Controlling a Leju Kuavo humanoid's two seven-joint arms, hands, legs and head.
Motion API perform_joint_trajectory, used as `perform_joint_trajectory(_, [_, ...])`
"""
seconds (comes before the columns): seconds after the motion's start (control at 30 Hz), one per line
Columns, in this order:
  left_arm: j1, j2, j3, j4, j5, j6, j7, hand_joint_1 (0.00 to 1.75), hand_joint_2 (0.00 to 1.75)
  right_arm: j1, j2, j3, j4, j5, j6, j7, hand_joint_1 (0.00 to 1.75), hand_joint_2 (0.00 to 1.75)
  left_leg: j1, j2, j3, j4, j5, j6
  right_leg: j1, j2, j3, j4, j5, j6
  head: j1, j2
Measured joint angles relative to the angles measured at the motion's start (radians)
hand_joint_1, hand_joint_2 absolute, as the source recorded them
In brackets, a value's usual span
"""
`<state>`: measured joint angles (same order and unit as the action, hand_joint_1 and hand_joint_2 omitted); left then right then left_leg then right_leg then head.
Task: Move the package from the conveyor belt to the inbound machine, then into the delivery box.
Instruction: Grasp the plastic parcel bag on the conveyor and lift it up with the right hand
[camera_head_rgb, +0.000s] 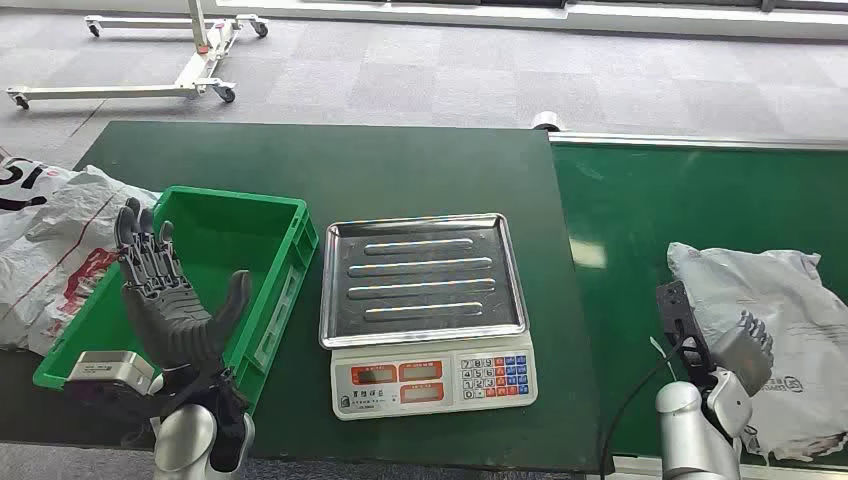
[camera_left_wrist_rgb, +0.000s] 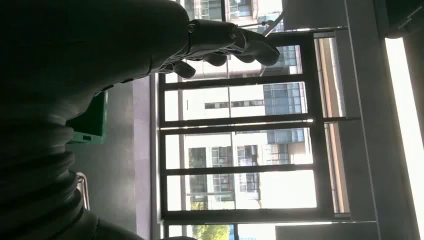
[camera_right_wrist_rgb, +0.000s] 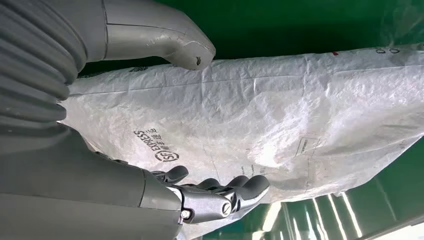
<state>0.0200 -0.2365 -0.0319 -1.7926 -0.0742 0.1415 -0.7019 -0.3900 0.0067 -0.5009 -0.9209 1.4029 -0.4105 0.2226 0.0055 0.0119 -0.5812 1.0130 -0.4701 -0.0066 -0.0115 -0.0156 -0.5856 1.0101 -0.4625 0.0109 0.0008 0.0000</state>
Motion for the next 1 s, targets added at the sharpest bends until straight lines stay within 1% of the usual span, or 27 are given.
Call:
perform_joint_trajectory(0.87, [0.0,-0.001,0.001,0.001,-0.011,-0.011,0.0,0.0,1.75,0.001,-0.004,0.0,0.005,0.006,0.03,-0.001,0.0,1.75,0.0,0.0,0.0,0.0,0.0,0.0,0.0,0.0,0.0,0.0,0.0,0.0,0.0,0.0])
perform_joint_trajectory(1.0, [0.001,-0.002,0.005,0.001,-0.015,-0.014,0.0,0.0,1.75,0.001,-0.004,0.0,0.005,0.023,0.048,0.014,0.0,1.75,0.0,0.0,0.0,0.0,0.0,0.0,0.0,0.0,0.0,0.0,0.0,0.0,0.0,0.0])
